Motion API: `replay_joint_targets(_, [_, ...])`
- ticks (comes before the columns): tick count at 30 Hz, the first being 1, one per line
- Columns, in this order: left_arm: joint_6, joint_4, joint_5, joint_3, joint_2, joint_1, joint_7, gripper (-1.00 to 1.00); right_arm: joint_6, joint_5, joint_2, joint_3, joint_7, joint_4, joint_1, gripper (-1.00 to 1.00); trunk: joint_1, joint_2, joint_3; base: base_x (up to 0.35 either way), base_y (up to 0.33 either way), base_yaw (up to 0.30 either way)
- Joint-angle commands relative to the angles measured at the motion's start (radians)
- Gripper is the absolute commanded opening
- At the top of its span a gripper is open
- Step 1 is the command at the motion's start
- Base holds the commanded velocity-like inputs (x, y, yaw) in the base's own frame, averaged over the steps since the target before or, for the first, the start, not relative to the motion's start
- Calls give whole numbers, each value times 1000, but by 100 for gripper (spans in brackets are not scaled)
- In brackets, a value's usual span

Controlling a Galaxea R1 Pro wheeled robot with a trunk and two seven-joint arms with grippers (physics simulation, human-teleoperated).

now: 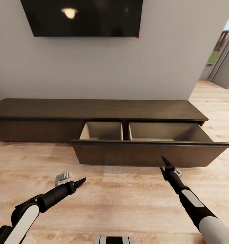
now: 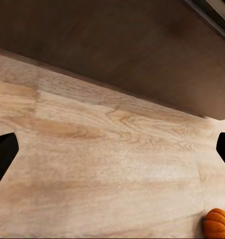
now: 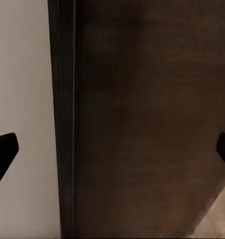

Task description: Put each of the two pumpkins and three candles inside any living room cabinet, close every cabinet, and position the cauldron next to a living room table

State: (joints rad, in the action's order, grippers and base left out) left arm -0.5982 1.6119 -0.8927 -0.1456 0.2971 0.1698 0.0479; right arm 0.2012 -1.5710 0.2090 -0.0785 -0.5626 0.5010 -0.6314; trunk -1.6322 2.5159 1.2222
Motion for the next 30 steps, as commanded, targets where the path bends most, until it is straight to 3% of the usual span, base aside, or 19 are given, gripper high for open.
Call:
replay_joint_targets(1, [-3,0,-2,0,0,1,1,100,3,-11,1,-6,-3,-1,-1,100,1,0,1,-336,0,0])
replay_joint_targets(7, [-3,0,-2,0,0,1,1,100,8,-11,1,-6,-5,0,-1,100,1,0,1,-314,0,0])
replay_joint_targets(16, [-3,0,-2,0,0,1,1,100,11,-4,4,-12,-40,1,-1,100,1,0,1,-59,0,0])
replay_joint_targets(30, [-5,-13,-2,0,0,1,0,100,8,-3,3,-14,-51,3,-1,100,7,-3,-53,-1,0,0])
